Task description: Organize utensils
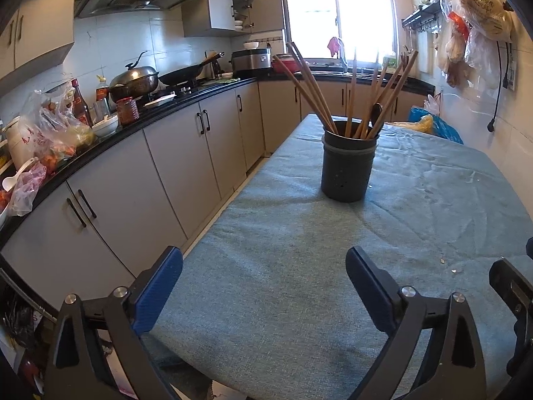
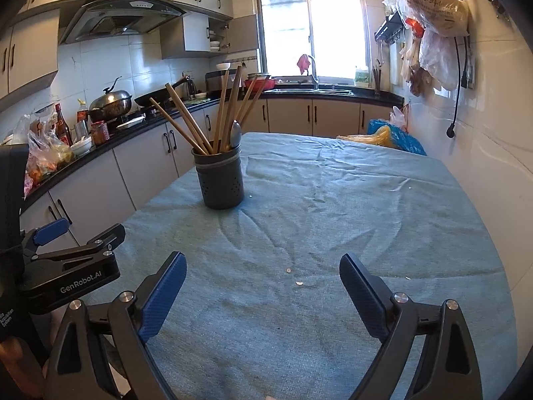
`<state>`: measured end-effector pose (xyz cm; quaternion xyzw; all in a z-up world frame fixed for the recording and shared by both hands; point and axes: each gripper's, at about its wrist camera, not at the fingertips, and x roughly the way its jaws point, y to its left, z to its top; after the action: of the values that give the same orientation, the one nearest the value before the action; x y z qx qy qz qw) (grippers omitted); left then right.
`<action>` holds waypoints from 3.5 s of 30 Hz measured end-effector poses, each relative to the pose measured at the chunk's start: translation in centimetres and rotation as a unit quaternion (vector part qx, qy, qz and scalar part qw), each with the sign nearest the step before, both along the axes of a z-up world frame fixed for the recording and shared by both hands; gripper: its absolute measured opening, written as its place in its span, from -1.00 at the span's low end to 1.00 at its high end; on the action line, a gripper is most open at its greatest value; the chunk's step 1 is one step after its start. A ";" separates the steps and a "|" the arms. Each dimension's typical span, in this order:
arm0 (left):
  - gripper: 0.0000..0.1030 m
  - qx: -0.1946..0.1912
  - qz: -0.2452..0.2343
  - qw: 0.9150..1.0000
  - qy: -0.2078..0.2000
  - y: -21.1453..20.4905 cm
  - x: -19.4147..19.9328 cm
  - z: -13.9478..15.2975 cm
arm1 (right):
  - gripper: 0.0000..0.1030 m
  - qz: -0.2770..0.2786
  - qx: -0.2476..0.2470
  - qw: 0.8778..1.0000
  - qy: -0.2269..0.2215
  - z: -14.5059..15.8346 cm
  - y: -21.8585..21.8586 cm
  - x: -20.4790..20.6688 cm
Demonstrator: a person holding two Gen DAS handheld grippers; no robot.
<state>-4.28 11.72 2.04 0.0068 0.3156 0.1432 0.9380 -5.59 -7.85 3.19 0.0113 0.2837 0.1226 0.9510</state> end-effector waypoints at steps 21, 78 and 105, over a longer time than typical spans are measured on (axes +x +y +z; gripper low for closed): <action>0.92 0.021 0.051 0.998 0.027 0.9 0.5 -0.8 | 0.86 -0.004 -0.006 1.000 0.014 -1.0 -0.2 0.7; 0.92 0.031 0.022 0.998 0.050 0.4 0.7 -1.8 | 0.87 -0.004 -0.011 0.999 0.036 -2.0 -0.1 1.2; 0.92 0.034 0.023 0.998 0.053 0.5 0.6 -1.8 | 0.87 -0.007 -0.010 0.999 0.042 -2.5 -0.2 1.2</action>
<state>-3.66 12.24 0.20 0.0390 0.3604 0.1743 0.9156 -4.37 -8.00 0.71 0.0088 0.3244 0.1127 0.9391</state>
